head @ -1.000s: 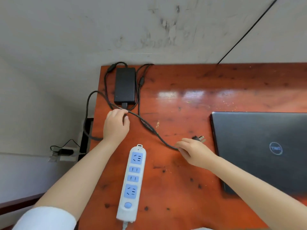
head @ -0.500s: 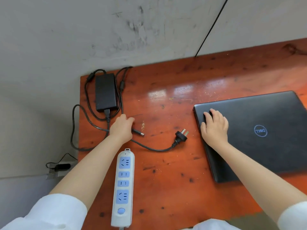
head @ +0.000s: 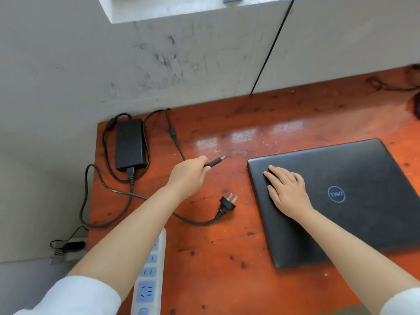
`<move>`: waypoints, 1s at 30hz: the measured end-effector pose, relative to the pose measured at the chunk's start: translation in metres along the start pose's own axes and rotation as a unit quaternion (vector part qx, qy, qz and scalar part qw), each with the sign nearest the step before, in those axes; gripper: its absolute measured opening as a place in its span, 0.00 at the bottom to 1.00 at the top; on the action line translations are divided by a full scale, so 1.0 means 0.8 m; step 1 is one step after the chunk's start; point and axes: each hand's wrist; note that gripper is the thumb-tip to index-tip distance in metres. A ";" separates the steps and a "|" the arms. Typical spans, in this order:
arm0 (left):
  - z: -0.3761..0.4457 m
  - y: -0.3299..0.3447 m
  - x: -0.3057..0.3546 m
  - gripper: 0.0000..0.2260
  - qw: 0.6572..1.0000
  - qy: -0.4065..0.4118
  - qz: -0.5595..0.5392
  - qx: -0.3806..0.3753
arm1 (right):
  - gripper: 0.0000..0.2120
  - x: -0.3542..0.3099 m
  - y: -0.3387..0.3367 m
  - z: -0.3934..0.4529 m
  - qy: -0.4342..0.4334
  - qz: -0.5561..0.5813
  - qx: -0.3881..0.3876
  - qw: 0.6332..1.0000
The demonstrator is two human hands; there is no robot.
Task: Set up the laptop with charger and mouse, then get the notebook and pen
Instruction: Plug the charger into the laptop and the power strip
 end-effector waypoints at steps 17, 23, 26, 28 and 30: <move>0.045 0.071 0.048 0.11 0.996 -0.028 0.076 -0.050 | 0.21 0.009 0.015 0.003 0.074 0.064 0.007 0.995; 0.058 0.083 0.056 0.11 0.995 0.005 0.072 -0.066 | 0.20 0.010 0.016 0.004 0.062 0.060 0.022 0.996; 0.060 0.083 0.054 0.11 0.996 0.007 0.062 -0.066 | 0.19 0.011 0.017 0.004 0.056 0.047 0.025 0.997; 0.063 0.084 0.053 0.11 0.996 0.012 0.057 -0.071 | 0.19 0.011 0.017 0.005 0.053 0.038 0.023 0.998; 0.068 0.082 0.053 0.12 0.994 0.026 0.057 -0.095 | 0.19 0.011 0.017 0.005 0.049 0.023 0.019 0.998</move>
Point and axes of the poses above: each hand's wrist, its own z-axis towards the middle knuckle, its own y-axis out of the palm, x = y × z, and after that the axes turned 5 degrees about -y, right-handed
